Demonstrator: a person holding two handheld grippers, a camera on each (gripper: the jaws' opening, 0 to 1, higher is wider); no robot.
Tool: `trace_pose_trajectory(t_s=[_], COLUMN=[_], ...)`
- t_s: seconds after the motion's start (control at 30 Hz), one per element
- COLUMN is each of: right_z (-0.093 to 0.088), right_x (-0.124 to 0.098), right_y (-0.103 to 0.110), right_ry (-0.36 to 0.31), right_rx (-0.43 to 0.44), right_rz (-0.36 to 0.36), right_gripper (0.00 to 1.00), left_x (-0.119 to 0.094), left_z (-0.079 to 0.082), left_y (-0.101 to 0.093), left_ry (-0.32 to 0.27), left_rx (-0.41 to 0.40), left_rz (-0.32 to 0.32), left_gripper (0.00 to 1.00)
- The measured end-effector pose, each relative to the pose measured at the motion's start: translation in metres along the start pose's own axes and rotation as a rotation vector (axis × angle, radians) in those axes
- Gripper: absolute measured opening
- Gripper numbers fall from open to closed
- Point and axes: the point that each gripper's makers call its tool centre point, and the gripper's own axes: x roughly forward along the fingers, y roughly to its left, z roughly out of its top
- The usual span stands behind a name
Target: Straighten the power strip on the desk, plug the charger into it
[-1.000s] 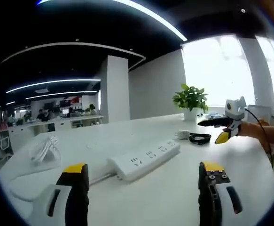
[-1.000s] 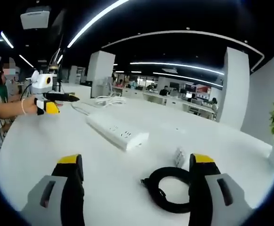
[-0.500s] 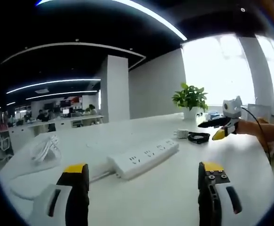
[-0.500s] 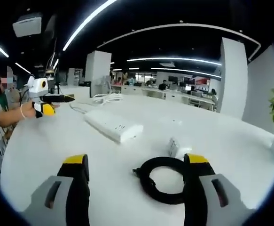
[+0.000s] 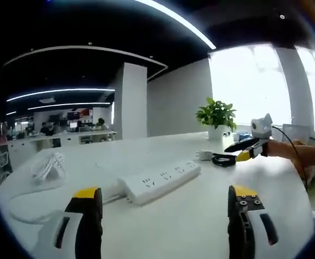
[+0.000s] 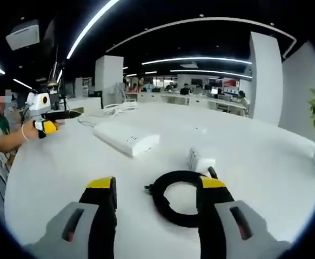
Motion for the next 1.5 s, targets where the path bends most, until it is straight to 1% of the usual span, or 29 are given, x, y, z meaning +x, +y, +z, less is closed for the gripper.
trace_pose_trajectory(t_s=[0.13,0.2,0.3,0.43,0.53,0.6,0.7,0.9,1.03,1.1,1.23,1.4,1.43,1.5], right_z=[-0.004,-0.005,-0.006,-0.013,-0.017,-0.02,-0.021,-0.025,-0.028,-0.031,-0.033,-0.035,-0.035,-0.035], right_x=[0.0,0.0,0.002,0.005,0.006,0.006,0.005,0.005,0.005,0.006,0.007,0.007,0.007,0.007], right_y=[0.0,0.002,0.002,0.003,0.003,0.003,0.005,0.008,0.009,0.01,0.008,0.009,0.009,0.008], right_ry=[0.031,0.047,0.075,0.145,0.19,0.225,0.25,0.303,0.342,0.365,0.409,0.438,0.448,0.455], right_rx=[0.008,0.025,0.045,0.057,0.059,0.045,0.027,0.043,0.031,0.012,-0.025,-0.042,-0.054,-0.051], right_rz=[0.014,0.043,0.066,0.099,0.114,0.112,0.111,0.12,0.118,0.126,0.124,0.126,0.126,0.127], right_gripper=[0.57,0.54,0.53,0.53,0.53,0.53,0.53,0.5,0.45,0.44,0.41,0.36,0.34,0.29], left_x=[0.003,0.005,0.007,0.008,0.008,0.008,0.007,0.008,0.008,0.008,0.008,0.006,0.006,0.005], left_z=[-0.001,-0.003,-0.006,-0.005,-0.004,-0.003,-0.001,-0.004,-0.006,-0.005,-0.003,-0.002,-0.002,-0.002], left_y=[-0.003,-0.004,-0.005,-0.008,-0.01,-0.011,-0.012,-0.016,-0.02,-0.022,-0.022,-0.021,-0.021,-0.02], left_ry=[0.001,0.01,0.015,0.013,0.014,0.013,0.009,0.021,0.032,0.024,0.019,0.02,0.02,0.02], left_rx=[-0.001,0.001,-0.001,-0.013,0.0,0.001,-0.001,-0.011,-0.004,-0.016,-0.015,-0.017,-0.019,-0.023], left_rz=[-0.007,-0.011,-0.016,-0.026,-0.025,-0.028,-0.03,-0.039,-0.049,-0.063,-0.057,-0.056,-0.057,-0.055], left_gripper=[0.98,0.98,0.98,0.98,0.98,0.98,0.98,0.98,0.98,0.98,0.98,0.98,0.98,0.98])
